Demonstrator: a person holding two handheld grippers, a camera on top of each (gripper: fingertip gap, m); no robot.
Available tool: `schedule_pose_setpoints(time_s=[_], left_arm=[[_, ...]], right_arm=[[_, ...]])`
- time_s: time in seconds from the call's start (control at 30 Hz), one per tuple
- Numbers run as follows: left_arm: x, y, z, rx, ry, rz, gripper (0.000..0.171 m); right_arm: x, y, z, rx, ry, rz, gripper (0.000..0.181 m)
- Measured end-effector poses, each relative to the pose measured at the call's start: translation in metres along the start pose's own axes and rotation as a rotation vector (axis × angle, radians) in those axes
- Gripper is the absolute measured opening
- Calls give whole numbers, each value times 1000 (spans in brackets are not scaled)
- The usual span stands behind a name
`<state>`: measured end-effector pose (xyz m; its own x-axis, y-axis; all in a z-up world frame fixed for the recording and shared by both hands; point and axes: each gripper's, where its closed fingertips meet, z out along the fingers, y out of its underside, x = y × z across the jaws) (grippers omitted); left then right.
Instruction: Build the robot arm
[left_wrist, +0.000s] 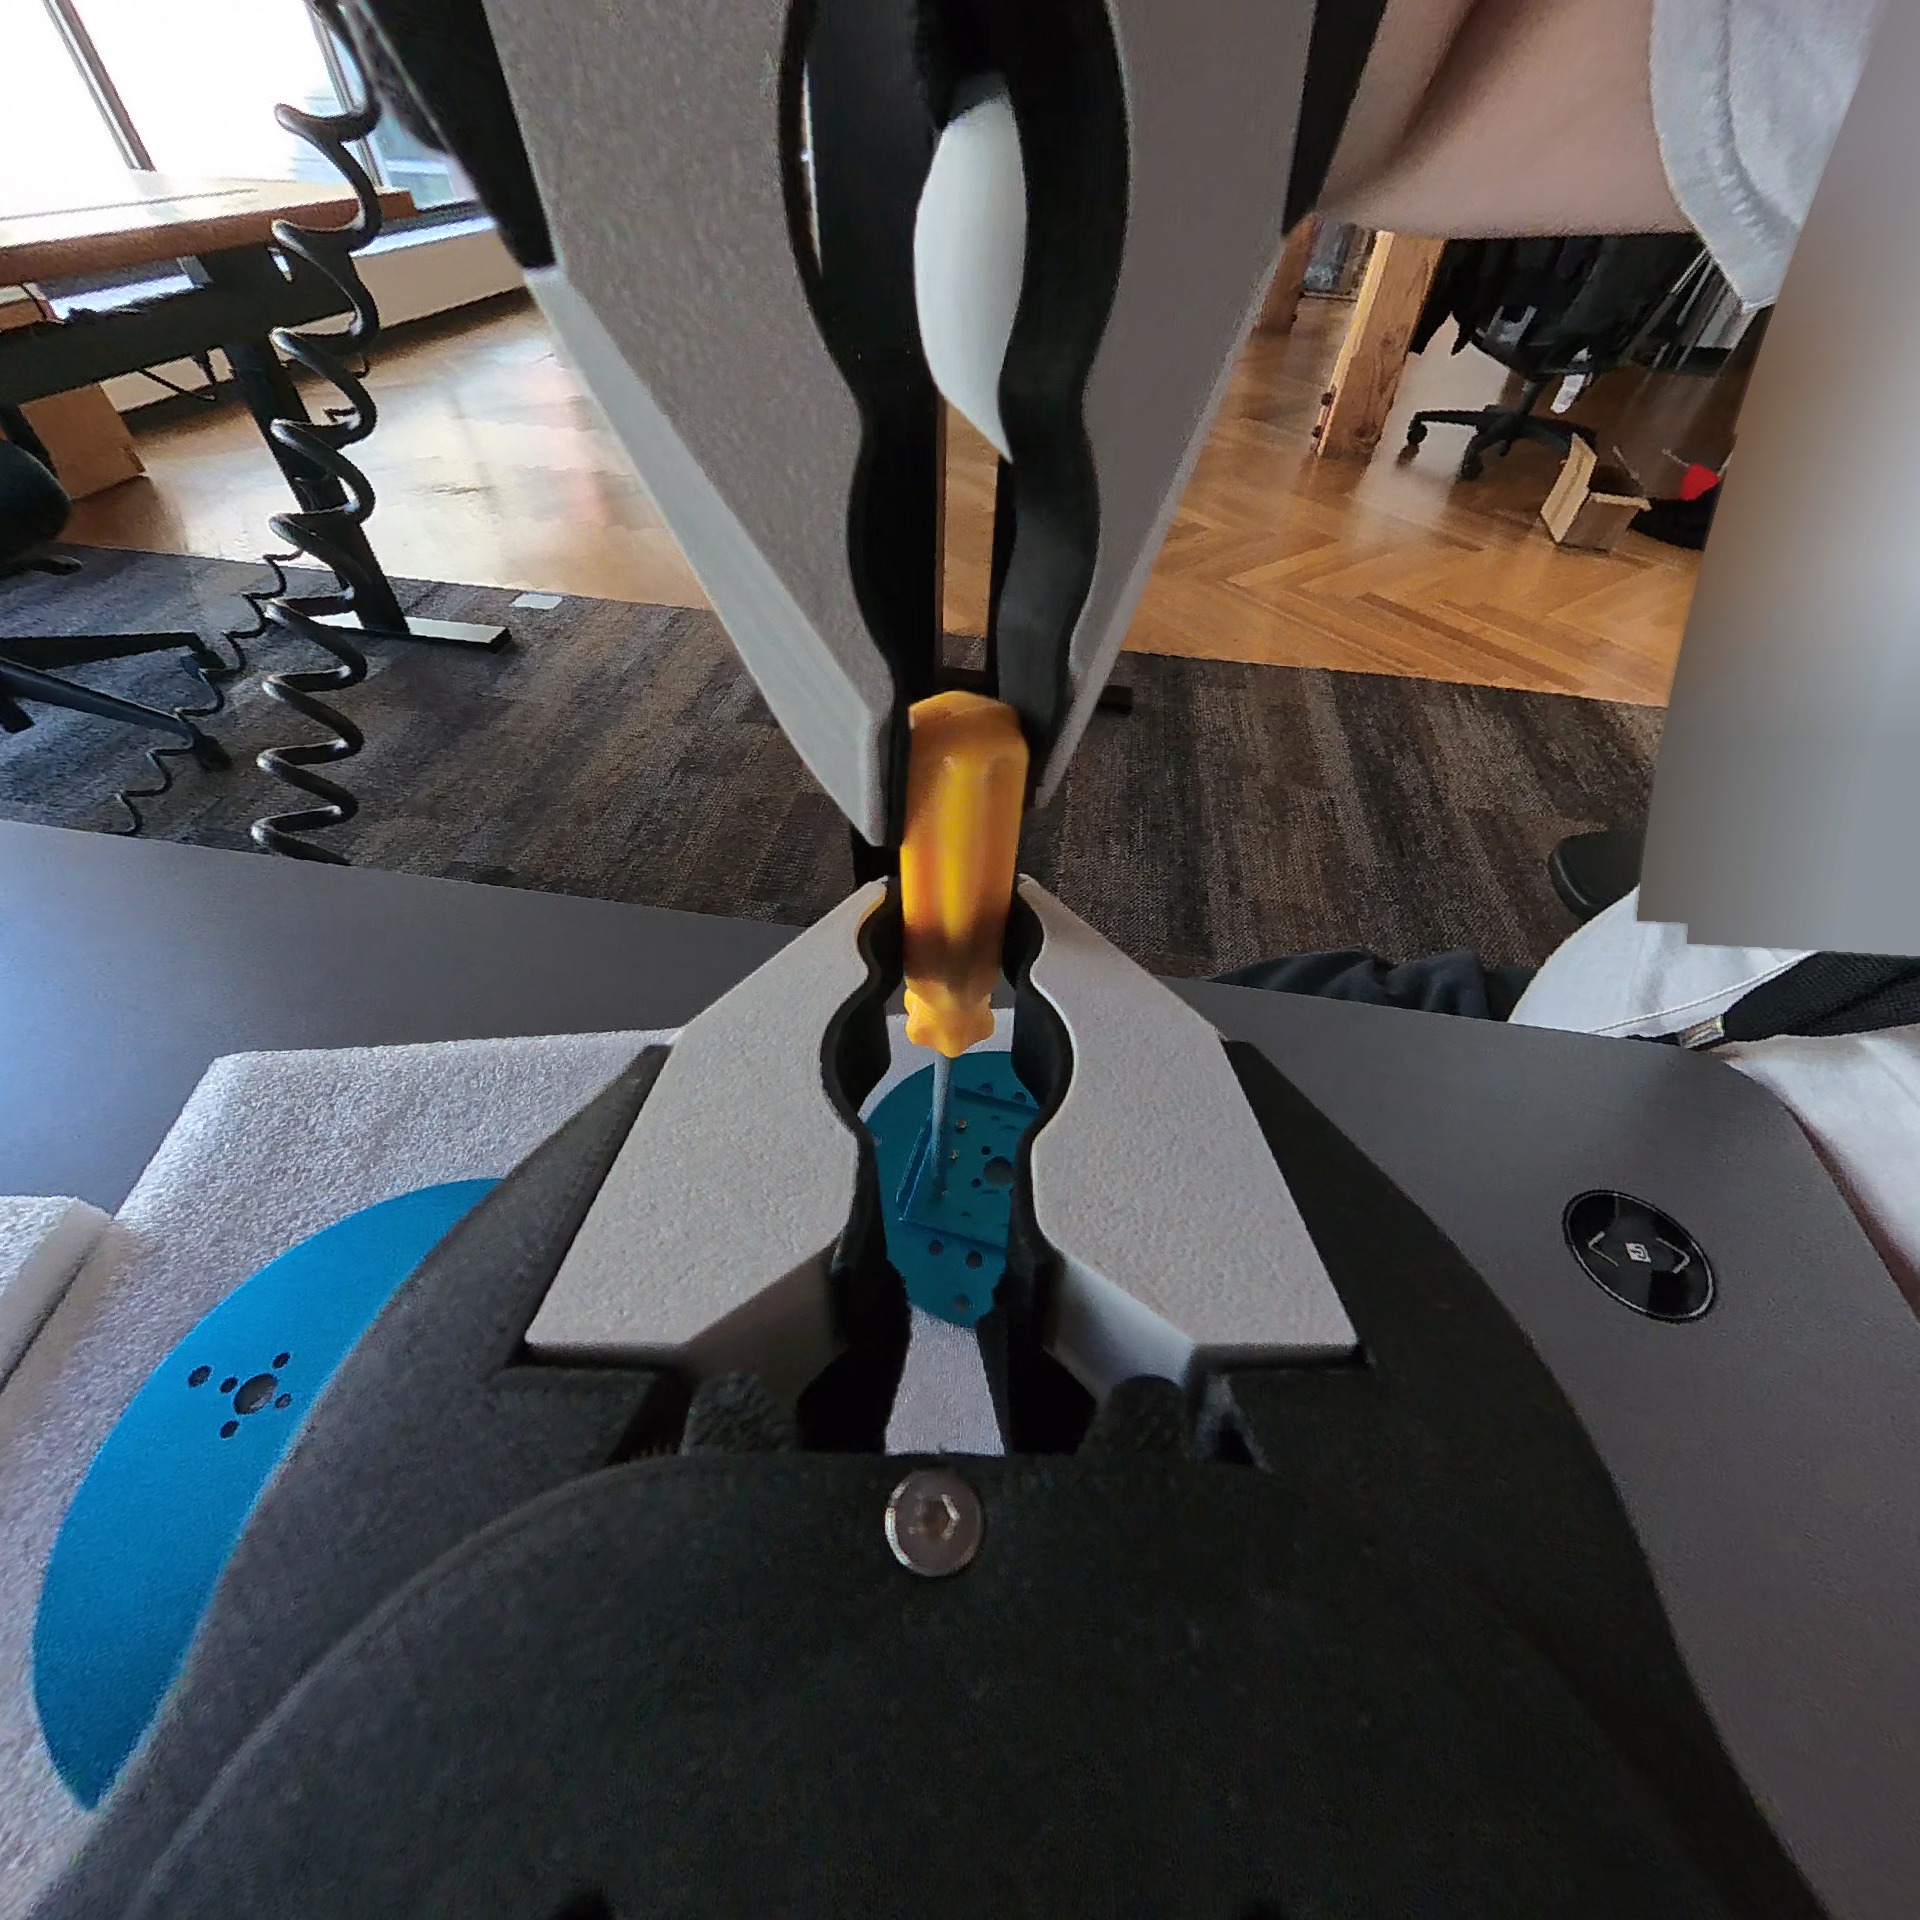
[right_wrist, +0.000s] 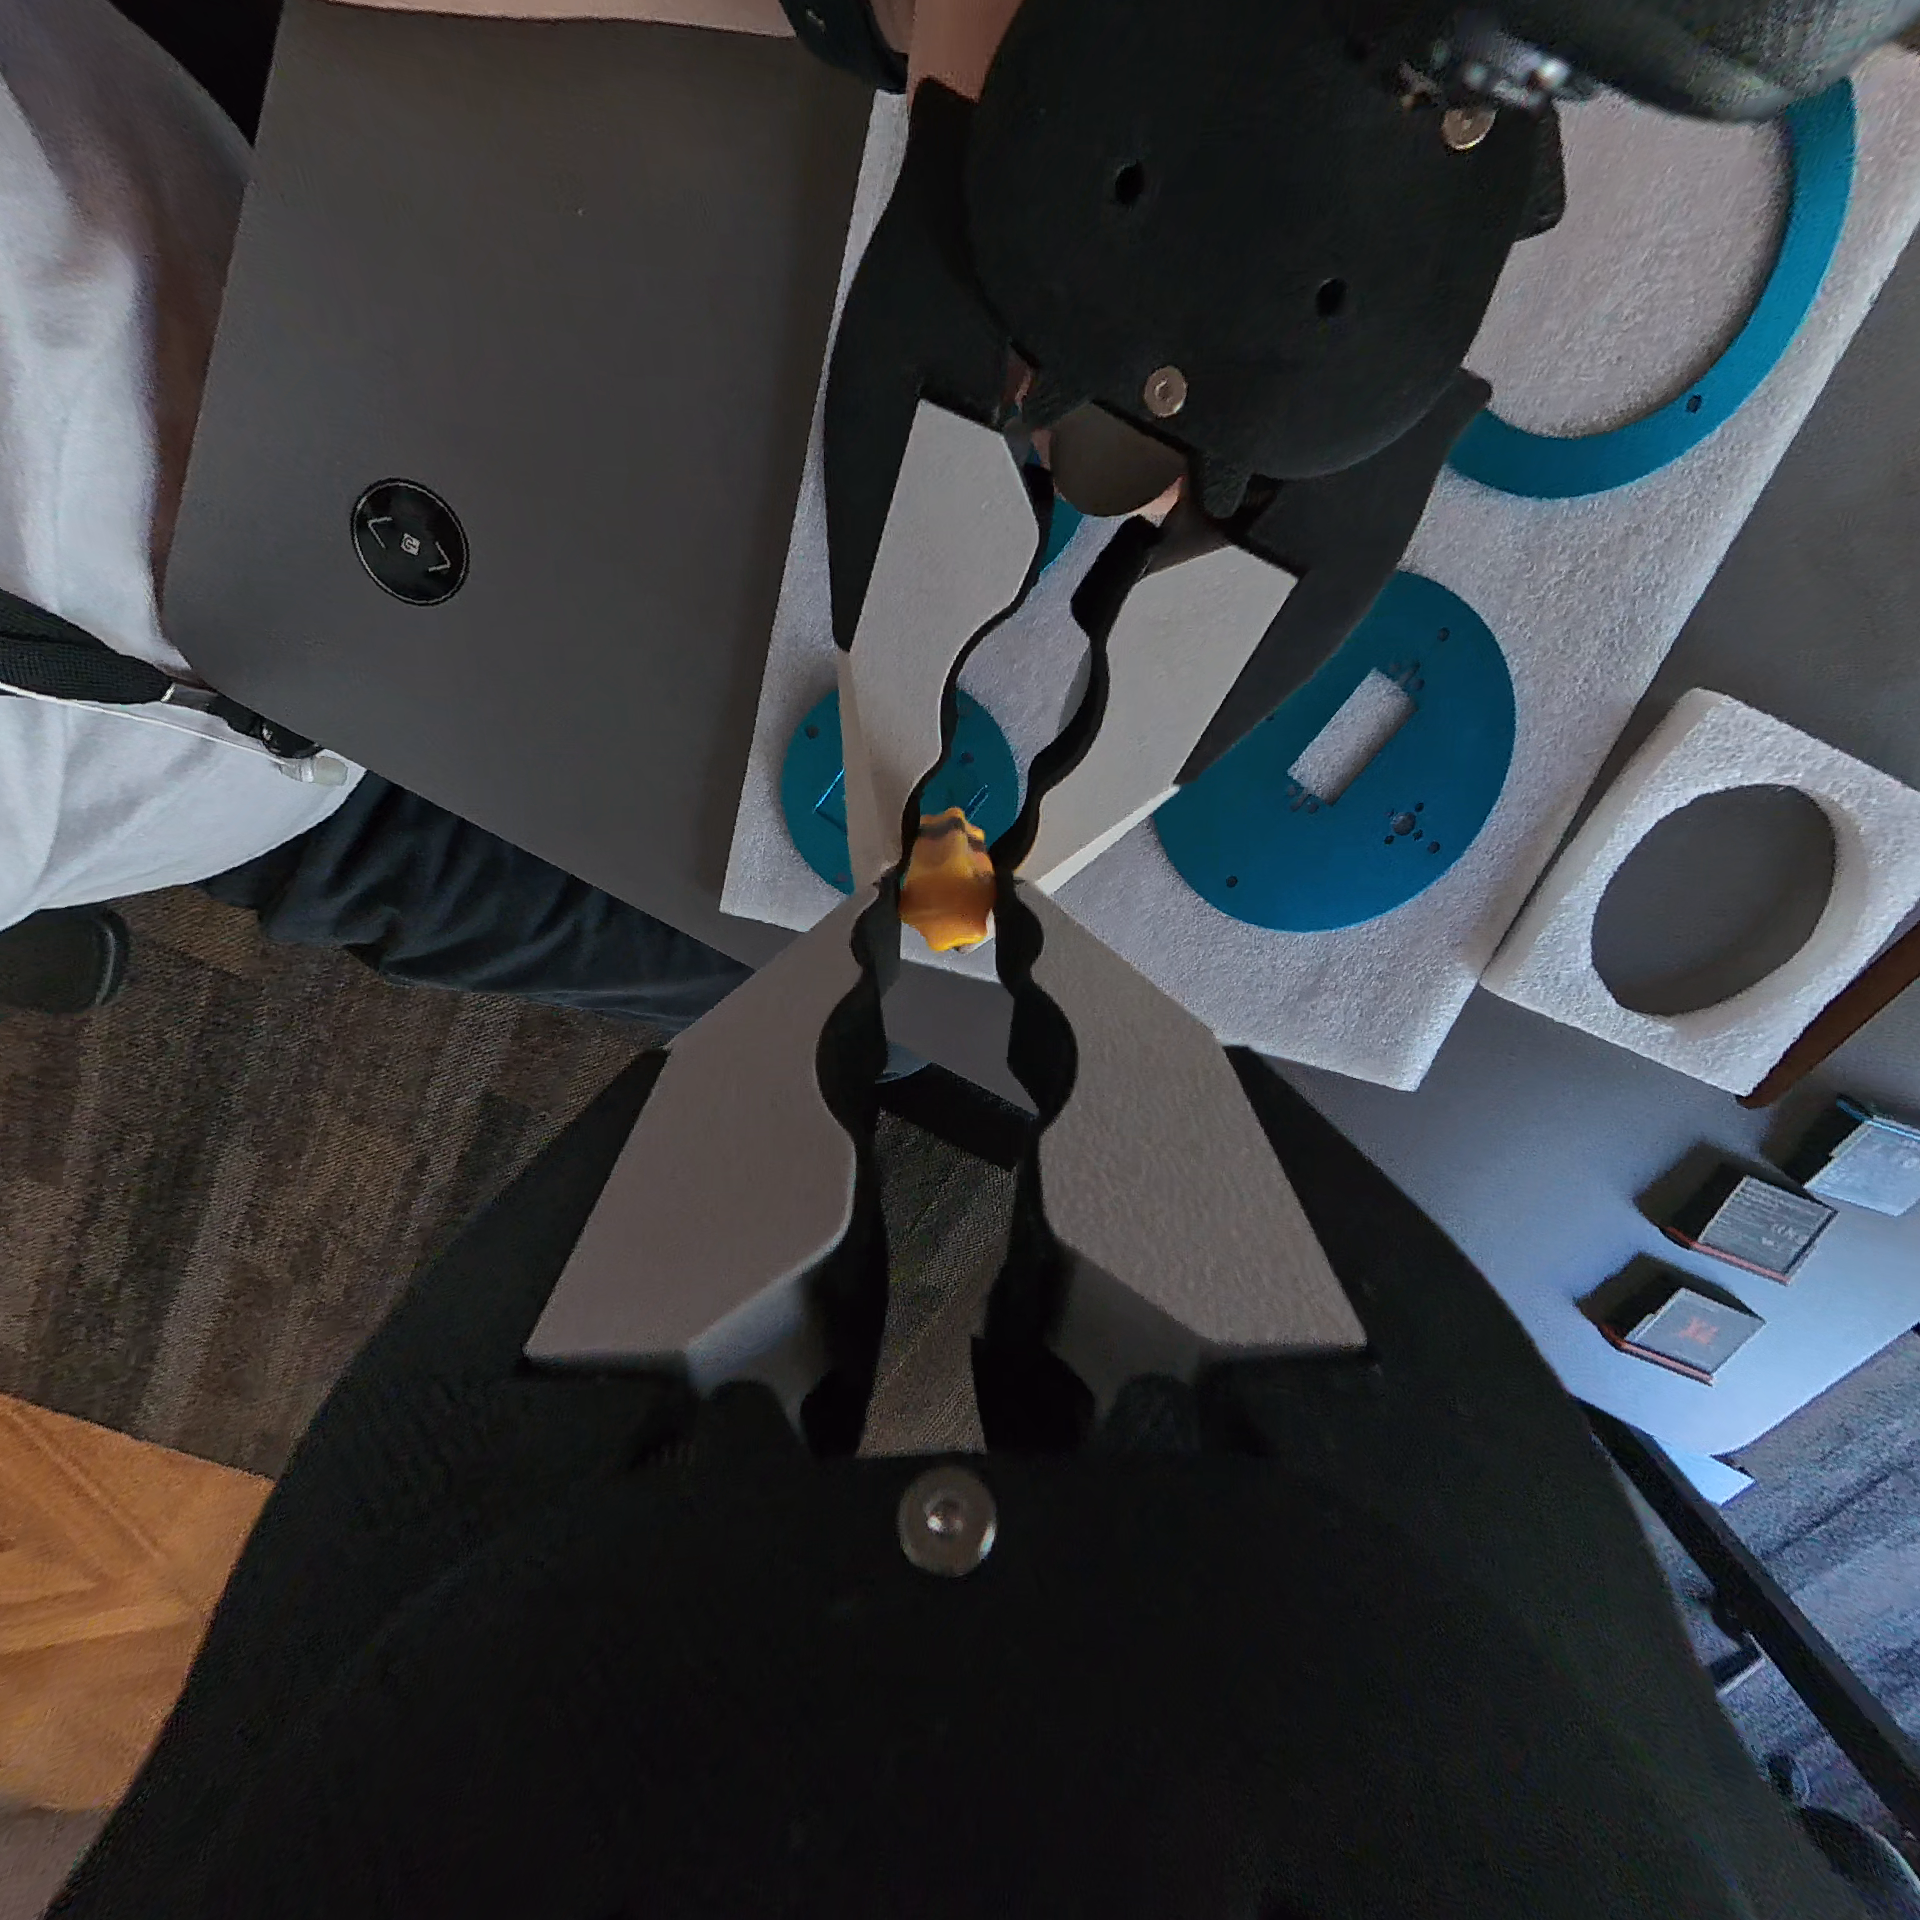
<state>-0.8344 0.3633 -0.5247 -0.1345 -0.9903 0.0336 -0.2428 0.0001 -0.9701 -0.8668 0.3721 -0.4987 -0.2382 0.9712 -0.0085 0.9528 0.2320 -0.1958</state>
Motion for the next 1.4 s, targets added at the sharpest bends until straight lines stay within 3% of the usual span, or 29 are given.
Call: schedule_pose_setpoints(time_s=[0.2,0.5,0.9,0.93,1.17,1.3,1.4], left_arm=[[-2,0,-1,5,-4,-1,16],[-1,0,0,10,5,-2,16],[-1,-1,2,13,3,14,16],[-1,0,2,14,8,13,16],[-1,-1,2,25,11,7,16],[1,-1,4,19,16,19,16],[1,-1,5,16,18,24,16]], right_arm=[[3,-2,-6,-30,146,-291,26],[1,-3,-7,-32,128,-272,18],[1,3,-6,46,94,390,16],[1,3,-6,54,88,365,16],[-2,-3,-16,61,164,-245,26],[0,0,-10,-12,173,-342,31],[-2,2,-3,-42,145,-377,19]])
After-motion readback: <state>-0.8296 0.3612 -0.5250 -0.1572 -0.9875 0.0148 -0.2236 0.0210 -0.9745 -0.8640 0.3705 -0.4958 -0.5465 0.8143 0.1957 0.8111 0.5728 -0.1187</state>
